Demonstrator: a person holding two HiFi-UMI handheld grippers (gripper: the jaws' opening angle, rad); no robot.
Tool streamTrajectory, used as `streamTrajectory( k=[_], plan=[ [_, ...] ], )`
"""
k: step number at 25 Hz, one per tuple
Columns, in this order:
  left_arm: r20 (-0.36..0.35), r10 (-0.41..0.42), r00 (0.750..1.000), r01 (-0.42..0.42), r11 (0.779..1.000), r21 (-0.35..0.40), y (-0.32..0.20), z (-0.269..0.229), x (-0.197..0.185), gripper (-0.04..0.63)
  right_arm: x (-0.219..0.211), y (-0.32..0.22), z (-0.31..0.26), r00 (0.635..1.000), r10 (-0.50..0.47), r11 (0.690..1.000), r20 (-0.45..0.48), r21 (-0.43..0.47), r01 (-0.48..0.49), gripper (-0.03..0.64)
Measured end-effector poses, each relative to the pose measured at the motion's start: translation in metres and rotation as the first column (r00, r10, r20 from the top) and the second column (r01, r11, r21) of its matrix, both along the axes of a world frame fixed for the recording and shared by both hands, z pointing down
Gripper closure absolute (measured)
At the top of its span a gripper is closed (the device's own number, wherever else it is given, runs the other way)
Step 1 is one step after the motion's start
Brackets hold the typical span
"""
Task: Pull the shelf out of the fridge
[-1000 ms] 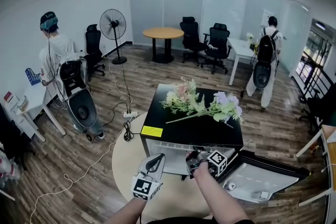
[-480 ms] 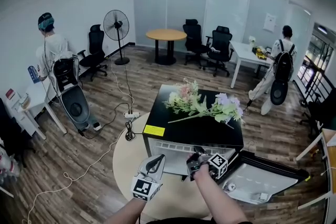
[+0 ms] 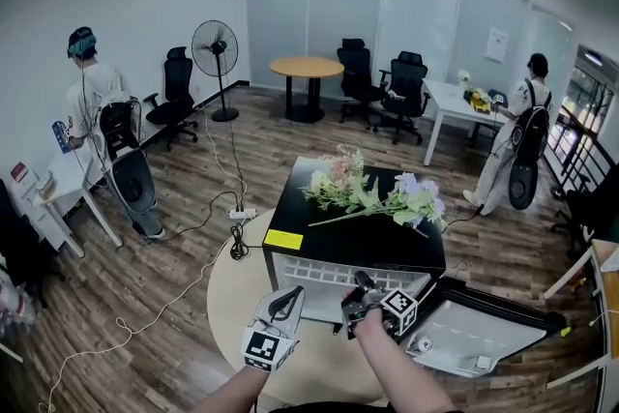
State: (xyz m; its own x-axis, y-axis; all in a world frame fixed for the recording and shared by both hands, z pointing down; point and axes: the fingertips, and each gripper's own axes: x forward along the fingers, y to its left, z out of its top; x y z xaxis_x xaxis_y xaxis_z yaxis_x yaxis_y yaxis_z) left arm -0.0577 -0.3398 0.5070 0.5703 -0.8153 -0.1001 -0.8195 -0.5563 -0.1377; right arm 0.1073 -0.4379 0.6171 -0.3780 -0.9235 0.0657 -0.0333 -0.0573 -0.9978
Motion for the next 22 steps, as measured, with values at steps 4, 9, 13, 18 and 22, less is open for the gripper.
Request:
streamTrajectory(
  k=[4,9,13,18,22],
  plan=[
    [-0.001,0.002,1.000,-0.002,1.000,0.002,0.002,0.000,0.000,0.595,-0.001,0.006,0.002,1.000,-0.002,1.000,-0.009,0.002,0.002,0.581],
    [-0.007,0.007,1.000,-0.007,1.000,0.004,0.007,-0.003,0.004,0.595,-0.003,0.020,0.001,1.000,-0.013,1.000,-0.012,0.003,0.013,0.581],
    [-0.004,0.027,1.000,-0.027,1.000,0.013,0.011,-0.004,0.011,0.595,-0.005,0.030,0.002,1.000,-0.017,1.000,-0.007,-0.005,0.017,0.580],
    [-0.004,0.042,0.999,-0.042,0.999,0.017,0.015,-0.008,0.014,0.595,-0.007,0.042,0.001,1.000,-0.020,1.000,-0.011,-0.002,0.020,0.580],
    [-0.007,0.046,0.999,-0.046,0.999,0.021,0.018,-0.010,0.015,0.595,-0.008,0.049,0.001,1.000,-0.020,1.000,-0.011,-0.011,0.020,0.580]
  ],
)
